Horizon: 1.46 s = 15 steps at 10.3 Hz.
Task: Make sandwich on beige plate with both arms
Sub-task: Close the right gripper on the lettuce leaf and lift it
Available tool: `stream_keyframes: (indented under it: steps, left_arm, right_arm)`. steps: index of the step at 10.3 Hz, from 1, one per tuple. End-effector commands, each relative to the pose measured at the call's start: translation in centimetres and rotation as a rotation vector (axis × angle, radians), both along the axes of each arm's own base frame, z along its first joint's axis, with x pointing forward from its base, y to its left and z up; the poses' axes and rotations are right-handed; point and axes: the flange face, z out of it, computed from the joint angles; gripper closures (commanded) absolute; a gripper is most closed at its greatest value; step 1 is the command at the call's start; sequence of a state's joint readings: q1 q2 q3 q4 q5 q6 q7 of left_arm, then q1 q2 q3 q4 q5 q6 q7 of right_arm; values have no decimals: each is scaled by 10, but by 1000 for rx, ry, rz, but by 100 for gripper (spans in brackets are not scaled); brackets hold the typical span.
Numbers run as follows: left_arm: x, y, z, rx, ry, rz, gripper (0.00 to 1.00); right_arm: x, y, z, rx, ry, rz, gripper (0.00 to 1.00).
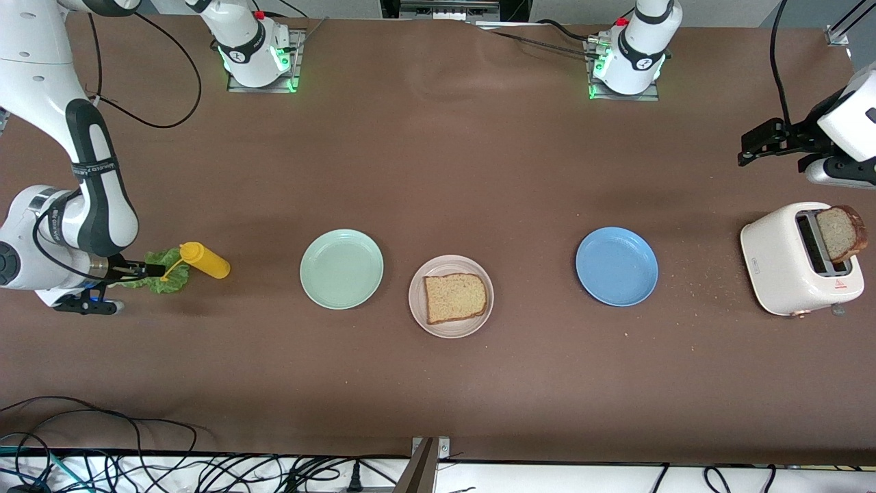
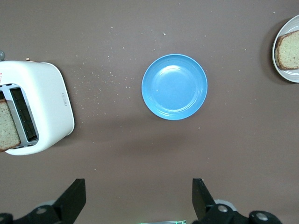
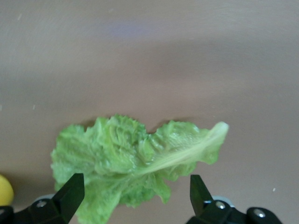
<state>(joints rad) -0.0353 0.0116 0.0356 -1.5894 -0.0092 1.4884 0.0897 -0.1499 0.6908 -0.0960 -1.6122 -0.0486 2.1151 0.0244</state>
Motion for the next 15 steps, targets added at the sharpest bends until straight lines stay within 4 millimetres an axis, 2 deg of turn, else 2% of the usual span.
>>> stream_keyframes:
  steps: [1, 5, 6, 7, 8, 12, 15]
  left_arm:
    - [2, 0, 7, 17, 3, -24, 0]
    - [3, 0, 5, 17, 6, -23, 0]
    - [3, 0, 5, 17, 6, -24, 0]
    - [3, 0, 5, 17, 6, -24, 0]
    - [3, 0, 5, 17, 6, -24, 0]
    - [3, 0, 5, 17, 6, -24, 0]
    - [3, 0, 5, 17, 6, -24, 0]
  right_arm:
    - [2, 1, -1, -37, -34, -235, 0]
    - [2, -7, -27, -66, -59, -313, 0]
    - [1, -8, -29, -65, -56, -313, 6]
    - [1, -10, -28, -68, -54, -291, 48]
    - [1, -9, -26, -64, -53, -255, 98]
    - [1, -8, -20, -69, -32, -209, 100]
    - [5, -6, 18, -99, 19, -94, 100]
